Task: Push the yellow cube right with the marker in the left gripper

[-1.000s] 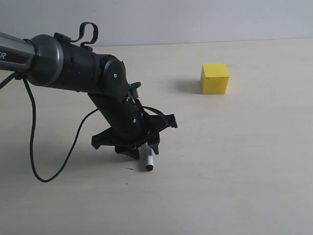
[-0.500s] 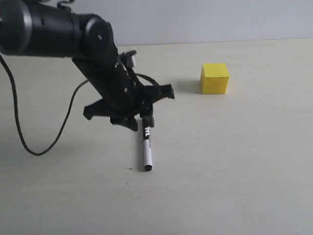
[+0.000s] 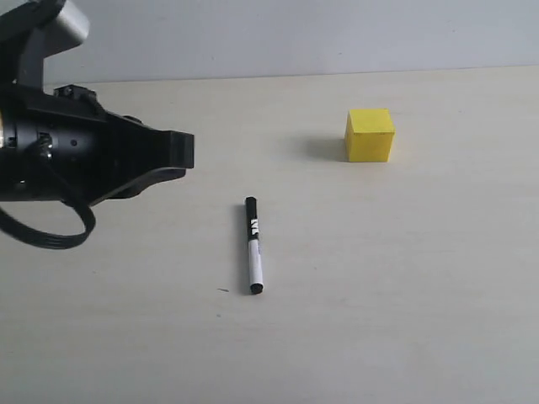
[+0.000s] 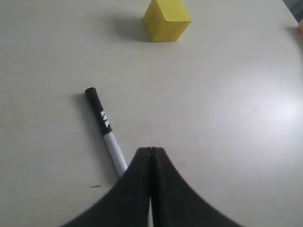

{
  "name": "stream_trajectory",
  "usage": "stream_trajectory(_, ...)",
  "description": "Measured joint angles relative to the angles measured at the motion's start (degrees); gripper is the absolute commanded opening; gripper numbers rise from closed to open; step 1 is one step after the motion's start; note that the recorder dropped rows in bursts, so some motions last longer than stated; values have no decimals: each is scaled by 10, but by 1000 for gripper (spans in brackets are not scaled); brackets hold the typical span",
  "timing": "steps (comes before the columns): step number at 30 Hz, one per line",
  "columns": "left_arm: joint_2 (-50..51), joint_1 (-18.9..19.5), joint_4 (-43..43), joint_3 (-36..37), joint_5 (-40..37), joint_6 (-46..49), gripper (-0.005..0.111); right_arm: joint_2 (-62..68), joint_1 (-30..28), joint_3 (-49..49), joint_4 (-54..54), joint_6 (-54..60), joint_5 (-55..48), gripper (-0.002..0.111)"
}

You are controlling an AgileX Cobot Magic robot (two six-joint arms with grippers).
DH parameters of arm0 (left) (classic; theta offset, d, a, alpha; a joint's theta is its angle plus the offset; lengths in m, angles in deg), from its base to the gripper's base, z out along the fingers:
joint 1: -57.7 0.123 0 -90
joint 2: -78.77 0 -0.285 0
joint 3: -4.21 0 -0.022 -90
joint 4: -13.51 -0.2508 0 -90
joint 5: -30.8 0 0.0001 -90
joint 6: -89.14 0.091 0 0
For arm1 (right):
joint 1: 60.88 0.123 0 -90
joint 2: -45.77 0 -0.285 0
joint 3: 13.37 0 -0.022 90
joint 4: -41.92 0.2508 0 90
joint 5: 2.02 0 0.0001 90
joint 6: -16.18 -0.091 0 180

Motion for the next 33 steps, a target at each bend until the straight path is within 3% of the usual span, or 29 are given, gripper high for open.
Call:
stream_trajectory(19, -25, 0, -2, 2, -13, 2, 1, 0, 0, 0, 0, 0, 0, 0)
stream_trajectory(25, -31, 3, -45, 3, -13, 5, 1, 0, 0, 0, 0, 0, 0, 0)
stream_trajectory(28, -55, 24, -57, 17, -6, 7, 1, 0, 0, 0, 0, 0, 0, 0)
stream_trajectory(33, -155, 100, -61, 95, 29, 6, 1, 0, 0, 0, 0, 0, 0, 0)
